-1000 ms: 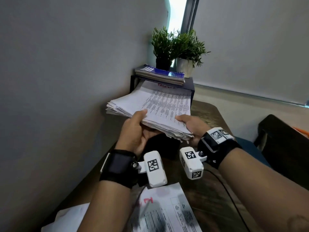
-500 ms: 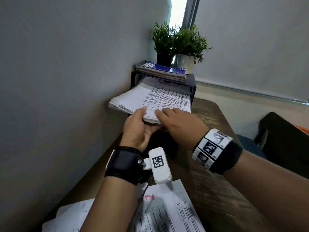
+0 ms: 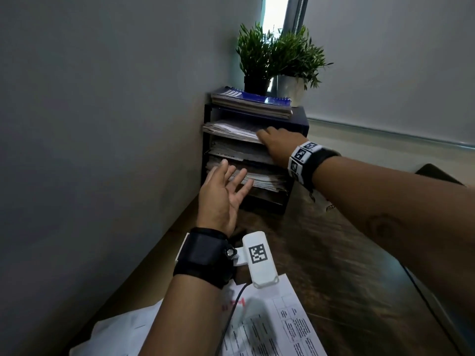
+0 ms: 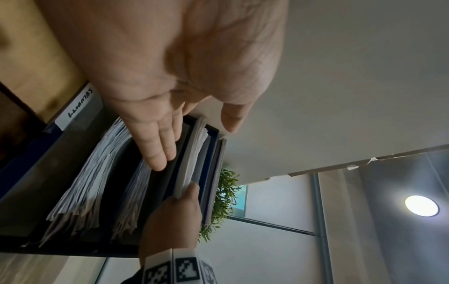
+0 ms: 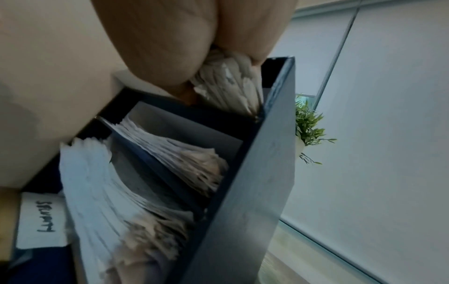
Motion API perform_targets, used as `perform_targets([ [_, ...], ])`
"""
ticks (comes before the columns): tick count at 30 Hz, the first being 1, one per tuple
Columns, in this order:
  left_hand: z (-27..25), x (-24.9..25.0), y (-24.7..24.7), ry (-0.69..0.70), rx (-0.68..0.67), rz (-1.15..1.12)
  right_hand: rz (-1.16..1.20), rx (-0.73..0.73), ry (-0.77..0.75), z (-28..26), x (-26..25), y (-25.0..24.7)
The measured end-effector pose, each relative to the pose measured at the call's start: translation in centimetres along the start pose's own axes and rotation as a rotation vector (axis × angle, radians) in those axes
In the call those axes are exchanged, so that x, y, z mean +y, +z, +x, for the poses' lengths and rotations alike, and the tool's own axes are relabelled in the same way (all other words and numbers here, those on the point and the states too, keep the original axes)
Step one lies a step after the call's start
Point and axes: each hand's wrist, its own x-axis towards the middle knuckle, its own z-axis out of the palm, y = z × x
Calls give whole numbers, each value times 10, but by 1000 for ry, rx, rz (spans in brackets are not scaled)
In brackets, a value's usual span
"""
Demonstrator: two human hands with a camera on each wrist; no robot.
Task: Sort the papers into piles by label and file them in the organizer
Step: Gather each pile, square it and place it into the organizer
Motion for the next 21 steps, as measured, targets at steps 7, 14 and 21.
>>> perform_targets([
  [7,3,-5,-10,-2,92,-4,-54,274,-56,-4,-16,26],
  [14,0,-12,-7,31,139,119,79,59,67,9,-5,22],
  [21,5,-3,-10,105,201,229,405,169,-33,-59,-31,14],
])
